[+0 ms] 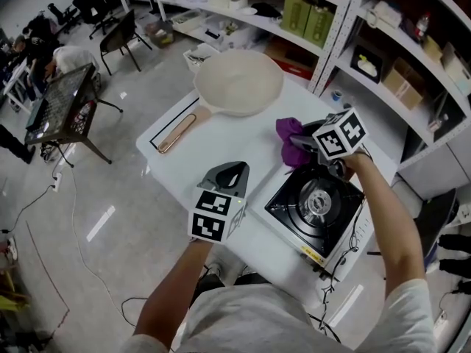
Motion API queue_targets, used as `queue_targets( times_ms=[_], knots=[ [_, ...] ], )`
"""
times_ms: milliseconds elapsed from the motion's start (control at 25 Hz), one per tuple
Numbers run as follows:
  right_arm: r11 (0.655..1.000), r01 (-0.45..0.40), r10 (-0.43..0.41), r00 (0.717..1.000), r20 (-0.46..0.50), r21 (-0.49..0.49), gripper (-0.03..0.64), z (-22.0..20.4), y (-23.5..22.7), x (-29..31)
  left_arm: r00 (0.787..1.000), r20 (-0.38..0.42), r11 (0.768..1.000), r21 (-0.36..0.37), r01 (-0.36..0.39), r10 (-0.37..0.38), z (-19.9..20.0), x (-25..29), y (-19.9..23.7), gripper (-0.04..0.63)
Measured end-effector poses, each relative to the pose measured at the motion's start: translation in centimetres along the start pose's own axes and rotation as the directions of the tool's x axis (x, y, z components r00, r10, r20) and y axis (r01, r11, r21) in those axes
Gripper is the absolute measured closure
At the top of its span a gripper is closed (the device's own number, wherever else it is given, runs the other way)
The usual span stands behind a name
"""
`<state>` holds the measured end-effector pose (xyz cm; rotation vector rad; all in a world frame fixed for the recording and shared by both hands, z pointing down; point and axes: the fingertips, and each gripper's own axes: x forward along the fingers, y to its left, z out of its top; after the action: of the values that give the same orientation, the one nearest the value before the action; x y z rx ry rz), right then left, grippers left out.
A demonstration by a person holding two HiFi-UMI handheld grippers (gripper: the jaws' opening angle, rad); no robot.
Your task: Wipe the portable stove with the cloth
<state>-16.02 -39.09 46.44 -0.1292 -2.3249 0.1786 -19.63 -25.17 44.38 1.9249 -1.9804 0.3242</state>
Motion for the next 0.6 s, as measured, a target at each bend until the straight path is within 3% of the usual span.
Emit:
queue_targets(
  times_ms=[480, 600],
  knots=[
    [0.991, 0.086, -0.094, 0.993, 0.071, 0.106, 0.554, -0.1, -4.6, -1.1, 1.0, -0.015, 1.0, 0.012, -0.022, 0.022, -0.4, 0.6, -0.2, 0.591],
    [0.988, 0.066, -0.08, 0.992, 0.102, 0.139, 0.554, 0.2, -4.6, -1.5, 1.0, -0.012, 1.0, 0.012, -0.016, 0.017, -0.3, 1.0, -0.6, 0.591]
  ],
)
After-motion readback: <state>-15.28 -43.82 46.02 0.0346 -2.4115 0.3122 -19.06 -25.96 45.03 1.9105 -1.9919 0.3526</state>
